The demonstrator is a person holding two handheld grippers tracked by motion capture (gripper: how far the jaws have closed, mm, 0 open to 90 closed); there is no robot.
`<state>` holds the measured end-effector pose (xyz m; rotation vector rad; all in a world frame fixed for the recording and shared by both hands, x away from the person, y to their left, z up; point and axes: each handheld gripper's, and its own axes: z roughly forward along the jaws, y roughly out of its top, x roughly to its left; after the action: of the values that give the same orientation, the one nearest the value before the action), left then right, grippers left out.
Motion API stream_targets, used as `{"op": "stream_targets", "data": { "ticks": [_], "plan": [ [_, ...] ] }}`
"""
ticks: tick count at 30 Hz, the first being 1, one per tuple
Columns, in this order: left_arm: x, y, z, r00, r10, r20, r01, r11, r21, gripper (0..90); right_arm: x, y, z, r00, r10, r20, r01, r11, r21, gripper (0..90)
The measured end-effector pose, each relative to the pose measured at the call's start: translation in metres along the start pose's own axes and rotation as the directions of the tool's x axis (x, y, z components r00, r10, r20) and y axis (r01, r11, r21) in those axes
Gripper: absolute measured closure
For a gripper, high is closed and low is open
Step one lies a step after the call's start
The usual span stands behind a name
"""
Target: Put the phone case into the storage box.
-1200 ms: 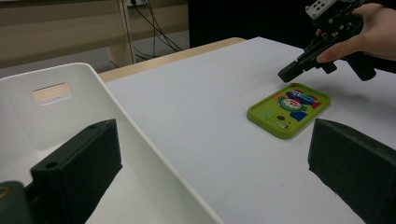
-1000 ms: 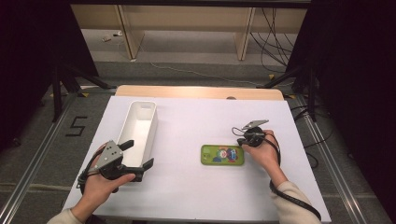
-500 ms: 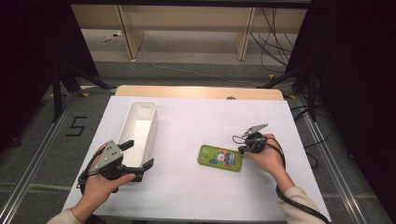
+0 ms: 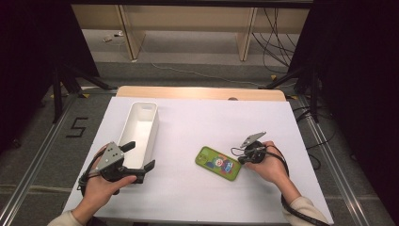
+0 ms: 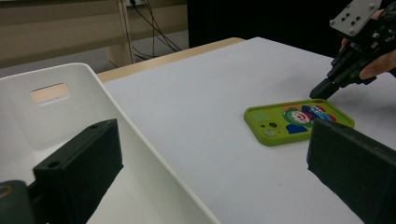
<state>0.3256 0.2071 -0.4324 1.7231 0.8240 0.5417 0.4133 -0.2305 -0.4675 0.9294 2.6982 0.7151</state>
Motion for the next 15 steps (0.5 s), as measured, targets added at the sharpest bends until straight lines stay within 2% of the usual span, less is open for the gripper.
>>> {"op": "stream_targets", "data": {
  "ticks": [4, 8, 12, 15],
  "plan": [
    [0.0, 0.0, 0.0, 1.0, -0.005, 0.001, 0.005, 1.0, 0.001, 3.5, 0.001, -0.001, 0.0, 1.0, -0.004, 0.003, 0.004, 1.0, -0.002, 90.0],
    [0.0, 0.0, 0.0, 1.0, -0.005, 0.0, 0.005, 1.0, 0.0, 3.5, 0.0, -0.001, -0.004, 0.9999, 0.009, 0.014, -0.009, 1.0, -0.019, 81.1],
    [0.0, 0.0, 0.0, 1.0, -0.002, 0.001, 0.002, 1.0, 0.0, 3.5, -0.002, 0.001, -0.011, 0.9991, 0.026, 0.035, -0.024, 0.999, -0.044, 65.2],
    [0.0, 0.0, 0.0, 1.0, 0.0, 0.001, 0.0, 1.0, 0.0, 3.5, 0.0, 0.002, -0.015, 0.9972, 0.042, 0.061, -0.038, 0.997, -0.071, 41.7]
  ]
}}
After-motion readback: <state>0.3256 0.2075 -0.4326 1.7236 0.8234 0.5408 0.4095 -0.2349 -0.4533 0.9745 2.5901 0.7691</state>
